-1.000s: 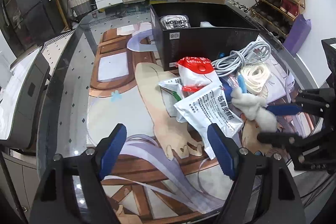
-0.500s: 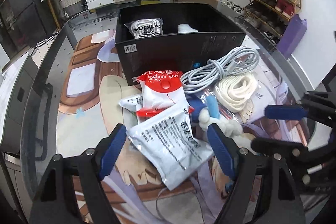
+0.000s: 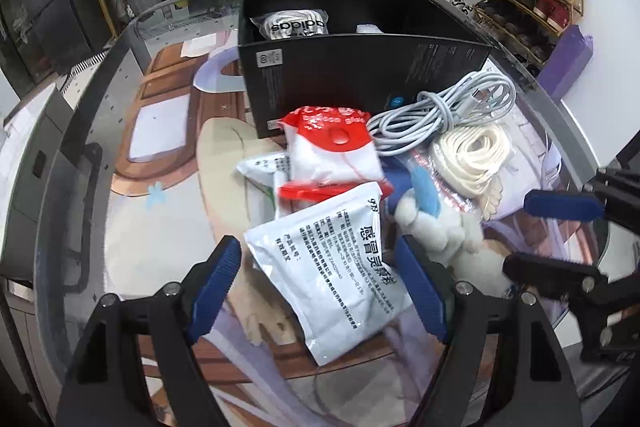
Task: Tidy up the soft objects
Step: 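Grasp the white printed packet with the left tool while the right tool grasps the plush toy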
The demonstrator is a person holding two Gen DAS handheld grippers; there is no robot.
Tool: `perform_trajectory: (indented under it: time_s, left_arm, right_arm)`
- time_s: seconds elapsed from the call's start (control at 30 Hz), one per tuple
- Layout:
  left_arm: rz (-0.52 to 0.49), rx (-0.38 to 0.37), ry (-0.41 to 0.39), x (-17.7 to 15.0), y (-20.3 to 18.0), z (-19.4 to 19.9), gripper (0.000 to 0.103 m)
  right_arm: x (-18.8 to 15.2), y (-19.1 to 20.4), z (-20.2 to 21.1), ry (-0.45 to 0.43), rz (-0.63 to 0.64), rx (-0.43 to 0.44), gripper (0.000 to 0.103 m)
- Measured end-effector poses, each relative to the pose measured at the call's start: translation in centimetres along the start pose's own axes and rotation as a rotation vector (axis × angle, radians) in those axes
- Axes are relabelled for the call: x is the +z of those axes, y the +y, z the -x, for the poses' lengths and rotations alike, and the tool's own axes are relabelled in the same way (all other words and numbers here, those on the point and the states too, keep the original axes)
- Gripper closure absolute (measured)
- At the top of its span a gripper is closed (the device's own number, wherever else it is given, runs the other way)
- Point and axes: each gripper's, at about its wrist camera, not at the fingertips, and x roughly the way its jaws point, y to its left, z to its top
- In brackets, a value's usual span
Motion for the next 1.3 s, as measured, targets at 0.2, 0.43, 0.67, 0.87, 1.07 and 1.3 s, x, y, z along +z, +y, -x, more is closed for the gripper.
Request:
perform_trajectory:
  time_s: [0.2,0.43,0.67,0.87,1.07,1.3]
  left_arm:
    - [0.002,-0.071,0.024,-0.9,0.8,0.4,0.044]
    - [-0.08,-0.089,0.02,-1.3,0.6,0.9,0.066]
    - [-0.048,-0.079,0.035,-1.8,2.2,1.5,0.039]
    - [-0.087,-0.028,0.017,-2.4,1.5,1.4,0.035]
    - [-0.127,-0.029,0.011,-1.8,0.8,1.3,0.059]
    - [-0.167,-0.024,0.006,-2.0,0.0,1.6,0.069]
  right_arm:
    - [0.0,0.2,-0.6,0.008,-0.008,0.018,0.055]
    - [0.5,1.7,-1.2,0.016,0.017,0.017,0.055]
    - [1.0,2.9,-2.6,0.036,0.036,0.001,0.055]
    - [1.2,3.6,-3.4,0.049,0.062,-0.031,0.055]
    - [1.2,4.5,-4.4,0.065,0.114,-0.074,0.068]
    - [1.2,4.1,-4.2,0.07,0.111,-0.06,0.075]
